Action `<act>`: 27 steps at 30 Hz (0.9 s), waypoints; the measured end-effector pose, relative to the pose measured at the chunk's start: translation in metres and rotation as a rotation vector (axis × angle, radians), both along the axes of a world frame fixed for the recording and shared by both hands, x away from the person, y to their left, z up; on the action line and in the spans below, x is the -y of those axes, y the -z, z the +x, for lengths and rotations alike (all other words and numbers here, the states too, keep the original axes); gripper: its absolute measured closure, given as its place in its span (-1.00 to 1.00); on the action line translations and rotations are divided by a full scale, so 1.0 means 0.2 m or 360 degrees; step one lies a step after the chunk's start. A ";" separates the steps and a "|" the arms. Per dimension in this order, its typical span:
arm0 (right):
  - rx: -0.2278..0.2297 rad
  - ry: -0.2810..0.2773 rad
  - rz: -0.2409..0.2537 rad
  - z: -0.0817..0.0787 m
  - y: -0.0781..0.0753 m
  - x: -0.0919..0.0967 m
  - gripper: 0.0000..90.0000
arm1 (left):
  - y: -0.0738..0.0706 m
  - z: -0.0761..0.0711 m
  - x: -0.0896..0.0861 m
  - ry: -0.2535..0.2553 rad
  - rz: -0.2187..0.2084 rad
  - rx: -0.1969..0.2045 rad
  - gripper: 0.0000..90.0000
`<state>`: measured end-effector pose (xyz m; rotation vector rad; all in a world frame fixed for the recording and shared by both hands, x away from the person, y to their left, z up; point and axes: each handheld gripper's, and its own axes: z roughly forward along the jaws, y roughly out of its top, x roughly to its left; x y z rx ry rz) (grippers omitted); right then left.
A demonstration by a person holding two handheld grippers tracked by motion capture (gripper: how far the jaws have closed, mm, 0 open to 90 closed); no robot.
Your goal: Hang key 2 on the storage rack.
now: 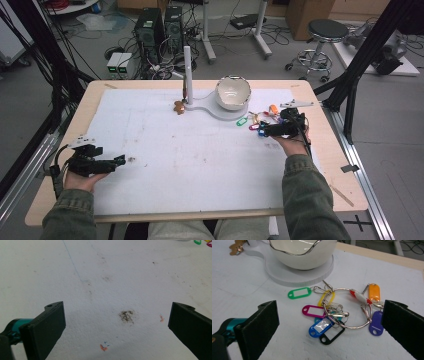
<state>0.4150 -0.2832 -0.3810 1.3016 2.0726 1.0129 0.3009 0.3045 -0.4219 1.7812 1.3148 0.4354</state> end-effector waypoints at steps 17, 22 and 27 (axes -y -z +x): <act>-0.0127 -0.0002 -0.0064 0.19 0.01 0.03 -0.98 | 0.01 0.01 0.01 0.0010 0.0010 -0.0015 -0.96; -0.0133 0.0037 -0.0051 0.24 0.05 0.06 -0.98 | 0.01 0.02 0.01 0.0017 0.0001 -0.0021 -0.96; -0.0154 0.0073 -0.0042 0.28 0.08 0.07 -0.98 | 0.01 0.02 0.00 0.0019 -0.0015 -0.0019 -0.96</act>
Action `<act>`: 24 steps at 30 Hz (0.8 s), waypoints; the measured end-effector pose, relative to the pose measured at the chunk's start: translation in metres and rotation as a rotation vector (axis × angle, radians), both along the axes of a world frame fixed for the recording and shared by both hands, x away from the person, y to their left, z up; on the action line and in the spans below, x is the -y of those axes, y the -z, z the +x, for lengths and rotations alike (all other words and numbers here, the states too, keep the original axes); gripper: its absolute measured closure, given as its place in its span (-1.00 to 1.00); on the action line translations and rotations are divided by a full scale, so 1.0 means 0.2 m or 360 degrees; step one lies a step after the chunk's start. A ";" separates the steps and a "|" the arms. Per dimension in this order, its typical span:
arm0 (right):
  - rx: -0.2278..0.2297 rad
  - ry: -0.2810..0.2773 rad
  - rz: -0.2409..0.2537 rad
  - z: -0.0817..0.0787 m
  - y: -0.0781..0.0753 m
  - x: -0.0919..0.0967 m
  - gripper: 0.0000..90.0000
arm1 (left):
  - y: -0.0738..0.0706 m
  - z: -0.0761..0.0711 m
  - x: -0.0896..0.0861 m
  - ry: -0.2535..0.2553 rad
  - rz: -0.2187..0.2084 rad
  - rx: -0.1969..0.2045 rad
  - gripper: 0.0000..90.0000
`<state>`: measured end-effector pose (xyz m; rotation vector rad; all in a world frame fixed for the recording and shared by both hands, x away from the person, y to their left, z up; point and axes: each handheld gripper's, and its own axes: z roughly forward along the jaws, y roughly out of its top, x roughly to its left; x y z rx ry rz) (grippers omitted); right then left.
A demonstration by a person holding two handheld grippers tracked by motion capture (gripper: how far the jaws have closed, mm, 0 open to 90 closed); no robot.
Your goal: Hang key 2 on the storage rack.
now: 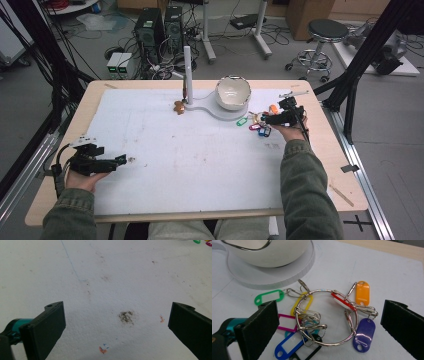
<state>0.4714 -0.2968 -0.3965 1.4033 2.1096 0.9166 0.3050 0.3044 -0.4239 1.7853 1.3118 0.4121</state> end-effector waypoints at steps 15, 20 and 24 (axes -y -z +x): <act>-0.0027 -0.0008 -0.0145 0.09 0.11 -0.01 -0.30 | -0.01 0.00 0.01 0.0001 -0.0016 0.0036 -0.96; 0.0001 0.0045 -0.0171 0.10 0.13 0.00 -0.15 | -0.01 0.00 0.01 0.0005 -0.0007 0.0039 -0.96; -0.0003 0.0043 -0.0219 0.11 0.15 -0.02 0.07 | -0.01 0.00 0.01 -0.0012 0.0008 0.0030 -0.96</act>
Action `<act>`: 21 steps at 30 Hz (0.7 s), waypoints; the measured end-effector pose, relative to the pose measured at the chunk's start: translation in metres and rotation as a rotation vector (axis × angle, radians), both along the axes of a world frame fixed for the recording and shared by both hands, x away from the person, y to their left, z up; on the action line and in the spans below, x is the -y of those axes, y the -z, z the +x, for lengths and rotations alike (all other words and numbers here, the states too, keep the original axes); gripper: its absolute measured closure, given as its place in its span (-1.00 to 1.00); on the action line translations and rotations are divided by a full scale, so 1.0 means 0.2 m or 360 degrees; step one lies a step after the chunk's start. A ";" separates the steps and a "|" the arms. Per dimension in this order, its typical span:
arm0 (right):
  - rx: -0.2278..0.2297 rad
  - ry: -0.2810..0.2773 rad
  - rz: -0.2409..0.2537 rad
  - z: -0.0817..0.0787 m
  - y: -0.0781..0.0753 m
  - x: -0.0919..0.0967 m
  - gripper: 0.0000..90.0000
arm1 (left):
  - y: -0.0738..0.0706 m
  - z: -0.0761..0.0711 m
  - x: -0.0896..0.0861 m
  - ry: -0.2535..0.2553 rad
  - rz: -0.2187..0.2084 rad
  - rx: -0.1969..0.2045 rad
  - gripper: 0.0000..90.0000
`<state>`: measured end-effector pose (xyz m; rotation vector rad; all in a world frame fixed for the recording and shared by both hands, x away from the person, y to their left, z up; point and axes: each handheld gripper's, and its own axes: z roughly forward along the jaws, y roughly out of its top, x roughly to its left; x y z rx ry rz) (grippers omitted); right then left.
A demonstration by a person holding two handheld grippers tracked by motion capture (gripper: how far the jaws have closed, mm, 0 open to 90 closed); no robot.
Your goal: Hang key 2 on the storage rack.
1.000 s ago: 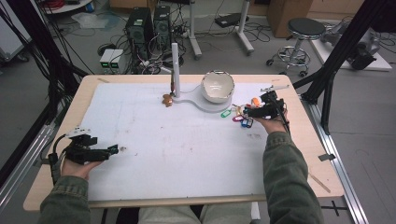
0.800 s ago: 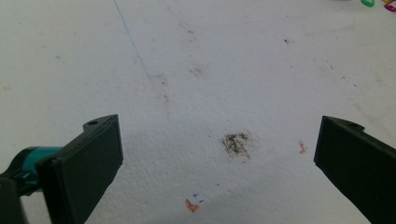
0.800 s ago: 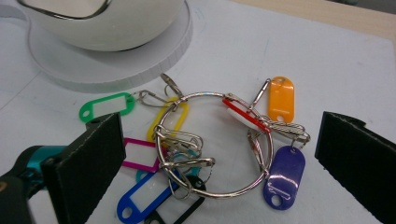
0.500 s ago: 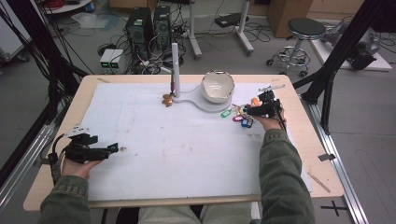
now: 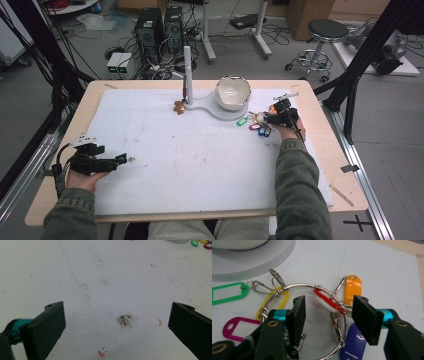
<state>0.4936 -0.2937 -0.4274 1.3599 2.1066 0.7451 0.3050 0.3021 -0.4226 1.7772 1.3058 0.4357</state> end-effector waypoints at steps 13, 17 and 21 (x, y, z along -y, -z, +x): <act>0.0054 0.0077 0.0094 0.00 -0.02 0.03 0.87 | 0.00 0.00 0.00 -0.0001 0.0007 -0.0003 -0.96; 0.0035 0.0110 0.0094 0.00 -0.03 0.02 0.89 | 0.00 0.00 0.00 -0.0003 0.0009 -0.0001 -0.96; 0.0025 0.0115 0.0101 0.00 -0.03 0.01 0.89 | 0.00 0.00 0.00 -0.0003 0.0012 -0.0002 -0.96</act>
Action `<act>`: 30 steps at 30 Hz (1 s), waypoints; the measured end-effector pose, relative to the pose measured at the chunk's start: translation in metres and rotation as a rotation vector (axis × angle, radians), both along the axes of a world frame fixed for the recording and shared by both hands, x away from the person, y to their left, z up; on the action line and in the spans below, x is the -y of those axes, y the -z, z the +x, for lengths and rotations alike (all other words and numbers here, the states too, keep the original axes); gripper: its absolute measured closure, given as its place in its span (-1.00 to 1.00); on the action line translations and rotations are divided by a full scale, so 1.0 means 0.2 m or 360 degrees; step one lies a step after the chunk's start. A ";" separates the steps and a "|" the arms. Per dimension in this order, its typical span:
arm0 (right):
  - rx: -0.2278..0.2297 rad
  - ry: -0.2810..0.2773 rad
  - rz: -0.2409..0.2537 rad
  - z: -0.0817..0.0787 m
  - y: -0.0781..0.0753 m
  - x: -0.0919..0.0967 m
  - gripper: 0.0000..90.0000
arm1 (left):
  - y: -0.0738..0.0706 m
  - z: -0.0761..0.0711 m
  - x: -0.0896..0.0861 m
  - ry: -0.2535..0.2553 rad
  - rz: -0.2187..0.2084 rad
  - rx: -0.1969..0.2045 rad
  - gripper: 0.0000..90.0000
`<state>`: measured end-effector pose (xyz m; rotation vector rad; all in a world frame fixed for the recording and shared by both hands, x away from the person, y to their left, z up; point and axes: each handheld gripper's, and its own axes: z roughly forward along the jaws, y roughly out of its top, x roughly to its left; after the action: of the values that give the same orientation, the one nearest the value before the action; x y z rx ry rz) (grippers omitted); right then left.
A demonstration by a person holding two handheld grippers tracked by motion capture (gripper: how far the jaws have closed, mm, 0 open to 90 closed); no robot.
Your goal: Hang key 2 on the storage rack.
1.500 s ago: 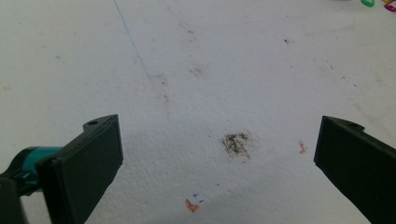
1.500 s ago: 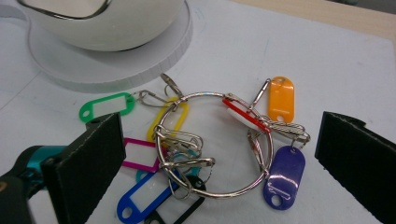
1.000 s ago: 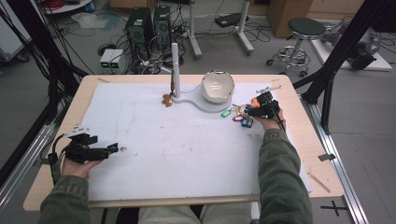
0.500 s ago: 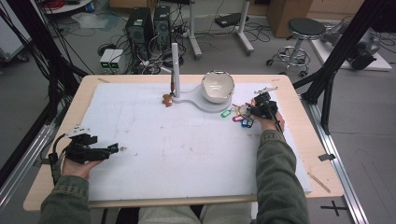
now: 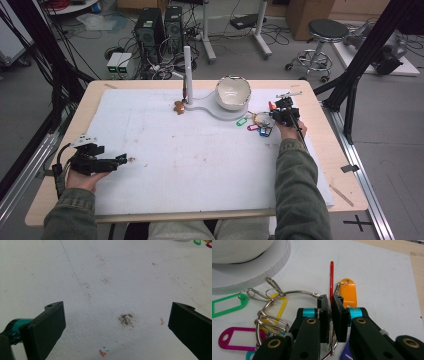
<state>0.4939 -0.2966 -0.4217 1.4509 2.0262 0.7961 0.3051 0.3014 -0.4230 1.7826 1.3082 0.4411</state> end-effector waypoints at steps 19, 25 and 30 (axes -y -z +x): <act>-0.0051 0.0020 0.0237 -0.07 -0.12 0.07 0.90 | -0.01 -0.01 -0.01 -0.0002 -0.0002 0.0000 -0.96; -0.0080 -0.0021 0.0318 -0.09 -0.20 0.09 0.90 | -0.01 -0.01 -0.01 -0.0006 -0.0009 0.0008 -0.96; -0.0074 -0.0050 0.0339 -0.13 -0.30 0.09 0.90 | -0.01 -0.01 -0.01 -0.0005 -0.0011 0.0009 -0.96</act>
<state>0.4689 -0.3143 -0.3625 1.5688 2.0540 1.0273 0.3039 0.3032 -0.4219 1.7725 1.3073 0.4423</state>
